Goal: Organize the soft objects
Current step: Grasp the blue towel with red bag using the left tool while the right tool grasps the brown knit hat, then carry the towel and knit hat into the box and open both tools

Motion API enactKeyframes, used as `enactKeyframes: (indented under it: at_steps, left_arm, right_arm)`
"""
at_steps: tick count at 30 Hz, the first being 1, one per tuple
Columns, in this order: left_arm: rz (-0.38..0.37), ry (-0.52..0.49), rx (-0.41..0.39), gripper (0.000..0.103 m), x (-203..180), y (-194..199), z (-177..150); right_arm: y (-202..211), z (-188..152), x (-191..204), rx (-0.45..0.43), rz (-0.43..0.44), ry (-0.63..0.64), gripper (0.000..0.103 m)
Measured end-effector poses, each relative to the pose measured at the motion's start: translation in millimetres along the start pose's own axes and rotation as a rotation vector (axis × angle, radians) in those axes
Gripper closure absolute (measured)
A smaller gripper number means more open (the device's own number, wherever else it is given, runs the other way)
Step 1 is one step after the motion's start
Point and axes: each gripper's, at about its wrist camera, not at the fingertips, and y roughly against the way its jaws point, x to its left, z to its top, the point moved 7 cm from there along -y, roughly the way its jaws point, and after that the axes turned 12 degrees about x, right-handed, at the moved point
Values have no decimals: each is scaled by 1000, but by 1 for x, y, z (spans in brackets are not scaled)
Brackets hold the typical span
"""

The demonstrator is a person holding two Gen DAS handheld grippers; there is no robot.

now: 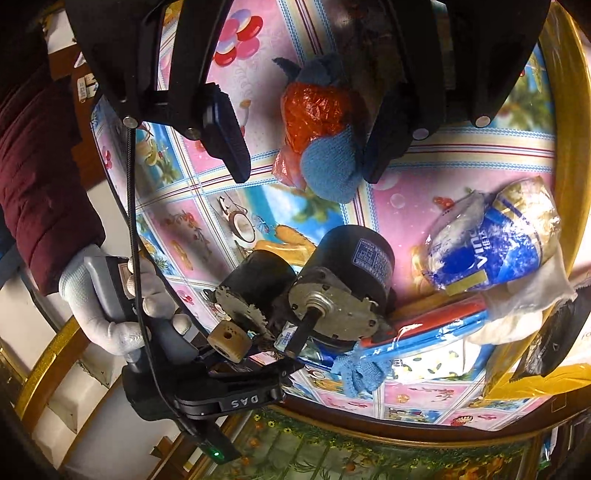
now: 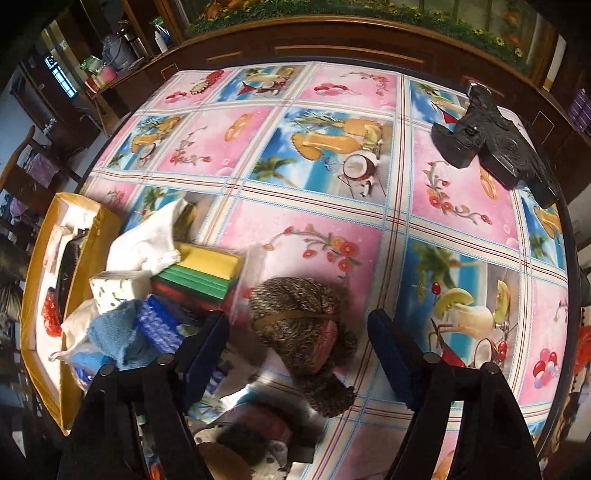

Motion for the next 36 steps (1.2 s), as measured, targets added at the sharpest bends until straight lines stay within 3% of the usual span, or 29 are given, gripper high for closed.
enactKeyframes:
  at_steps: [3,10,15,17,18,25,36]
  left_arm:
    - [10,-16,-10,38,0,-2,-1]
    - [18,-51,-27,27,-5,-4,-3]
    - [72,-98,-30,27,-10,-7,-4]
    - [66,-96,-31,52,-9,-7,-3]
    - [50,-94,-15,80,-7,-9,-3]
    - [8,-47,-15,80,0,2,-6]
    - [-28,-47,-142,80,-12,72,-21]
  right_arm:
    - [-13,-2,-1,19,8,-3,42]
    - [-16,-9,1,-14,22,-9,46]
    - [-11,-15,-8,-35,42,-44,48]
    - [-7,-20,-13,-48,52,-65,49]
    - [-3,-22,-15,-55,58,-72,49]
    - [36,-55,-30,-127,86,-122,49]
    - [117,-140,-13,-242,123,-109,49]
